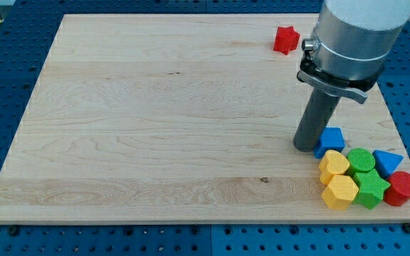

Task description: Move the red star above the blue triangle

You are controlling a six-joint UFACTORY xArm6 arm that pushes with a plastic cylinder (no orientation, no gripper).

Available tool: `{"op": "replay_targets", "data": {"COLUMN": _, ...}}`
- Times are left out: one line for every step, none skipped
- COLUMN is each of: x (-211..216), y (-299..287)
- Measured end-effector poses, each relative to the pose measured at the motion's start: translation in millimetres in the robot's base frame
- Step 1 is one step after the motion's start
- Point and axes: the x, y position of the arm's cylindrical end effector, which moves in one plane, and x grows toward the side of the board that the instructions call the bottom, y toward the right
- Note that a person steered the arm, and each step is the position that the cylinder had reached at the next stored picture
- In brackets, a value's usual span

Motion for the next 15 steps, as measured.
{"op": "replay_targets", "data": {"x": -2.4, "y": 6.4}}
{"op": "replay_targets", "data": {"x": -37.7, "y": -28.4}}
{"op": "replay_targets", "data": {"x": -75.7, "y": -65.3}}
{"op": "replay_targets", "data": {"x": -120.7, "y": -67.9}}
{"op": "replay_targets", "data": {"x": -169.1, "y": -67.5}}
{"op": "replay_targets", "data": {"x": -214.3, "y": -56.9}}
{"op": "replay_targets", "data": {"x": -246.8, "y": -30.0}}
{"op": "replay_targets", "data": {"x": -265.9, "y": 11.1}}
{"op": "replay_targets", "data": {"x": -265.8, "y": 38.9}}
{"op": "replay_targets", "data": {"x": -257.1, "y": 41.2}}
{"op": "replay_targets", "data": {"x": -236.2, "y": 35.7}}
{"op": "replay_targets", "data": {"x": -210.1, "y": 30.8}}
{"op": "replay_targets", "data": {"x": -180.5, "y": 16.1}}
{"op": "replay_targets", "data": {"x": -141.8, "y": 4.7}}
{"op": "replay_targets", "data": {"x": -102.5, "y": 4.1}}
